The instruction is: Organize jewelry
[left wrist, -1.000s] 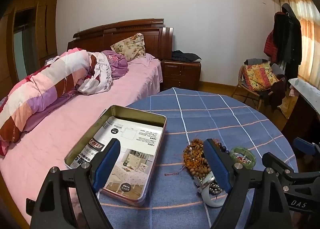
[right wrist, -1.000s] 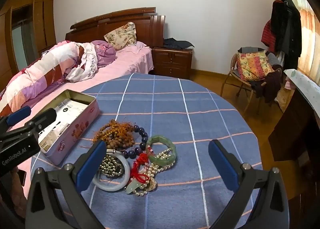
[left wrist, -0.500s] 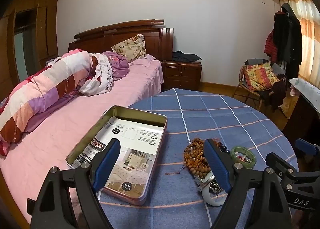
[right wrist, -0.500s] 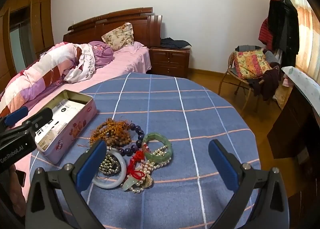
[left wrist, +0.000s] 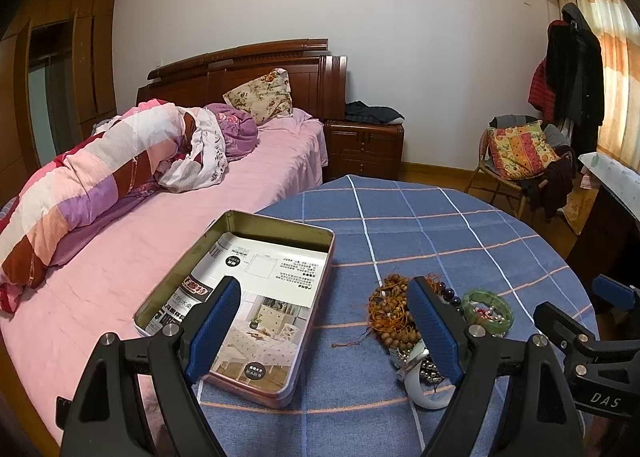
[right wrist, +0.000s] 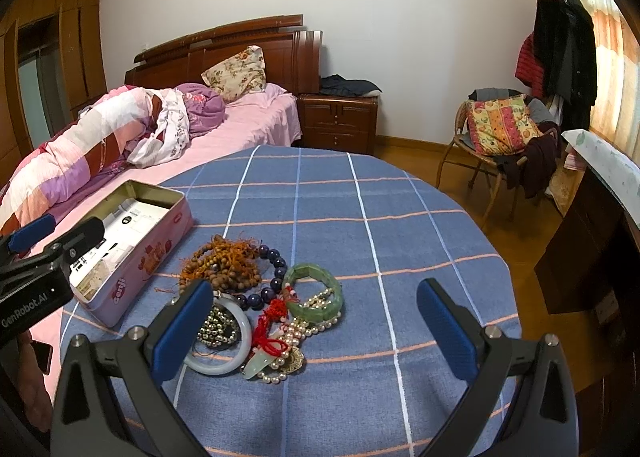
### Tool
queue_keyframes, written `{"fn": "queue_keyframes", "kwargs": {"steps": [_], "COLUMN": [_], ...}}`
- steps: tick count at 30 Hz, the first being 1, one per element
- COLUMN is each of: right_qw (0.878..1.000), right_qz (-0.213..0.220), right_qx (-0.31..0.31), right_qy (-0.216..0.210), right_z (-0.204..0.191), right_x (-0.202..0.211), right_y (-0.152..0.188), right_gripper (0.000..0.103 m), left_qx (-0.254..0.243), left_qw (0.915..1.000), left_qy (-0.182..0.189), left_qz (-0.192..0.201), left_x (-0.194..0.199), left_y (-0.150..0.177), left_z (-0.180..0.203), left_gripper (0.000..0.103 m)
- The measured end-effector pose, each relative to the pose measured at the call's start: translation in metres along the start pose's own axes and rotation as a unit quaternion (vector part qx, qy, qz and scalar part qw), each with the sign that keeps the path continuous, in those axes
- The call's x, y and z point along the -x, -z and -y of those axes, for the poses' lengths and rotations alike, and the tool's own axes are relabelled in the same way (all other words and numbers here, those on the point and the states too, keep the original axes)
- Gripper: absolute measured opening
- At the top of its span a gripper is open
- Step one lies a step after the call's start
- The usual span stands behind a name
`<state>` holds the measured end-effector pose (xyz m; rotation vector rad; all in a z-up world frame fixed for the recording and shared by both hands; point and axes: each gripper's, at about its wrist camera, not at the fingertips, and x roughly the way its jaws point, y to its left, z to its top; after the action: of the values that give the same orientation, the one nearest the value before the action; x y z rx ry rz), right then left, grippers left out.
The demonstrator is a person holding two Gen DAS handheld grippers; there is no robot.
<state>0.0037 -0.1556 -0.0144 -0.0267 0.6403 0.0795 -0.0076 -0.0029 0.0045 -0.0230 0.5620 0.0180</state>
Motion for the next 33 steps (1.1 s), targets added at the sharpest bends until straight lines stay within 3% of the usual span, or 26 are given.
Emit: {"fn": "queue_keyframes", "kwargs": {"steps": [33], "right_qw": [1.0], "right_qz": [-0.001], "right_qx": [0.002], "right_qy": [0.0], "right_z": [-0.0032], "right_x": [-0.0011], "right_y": [0.0014], "right_gripper": [0.103], "left_qx": [0.0], "left_qw": [1.0], "left_qy": [-0.001], "left_qz": [0.0], "left_x": [-0.003], "left_y": [-0.0001], "left_z": [-0.0005], "left_gripper": [0.085]}}
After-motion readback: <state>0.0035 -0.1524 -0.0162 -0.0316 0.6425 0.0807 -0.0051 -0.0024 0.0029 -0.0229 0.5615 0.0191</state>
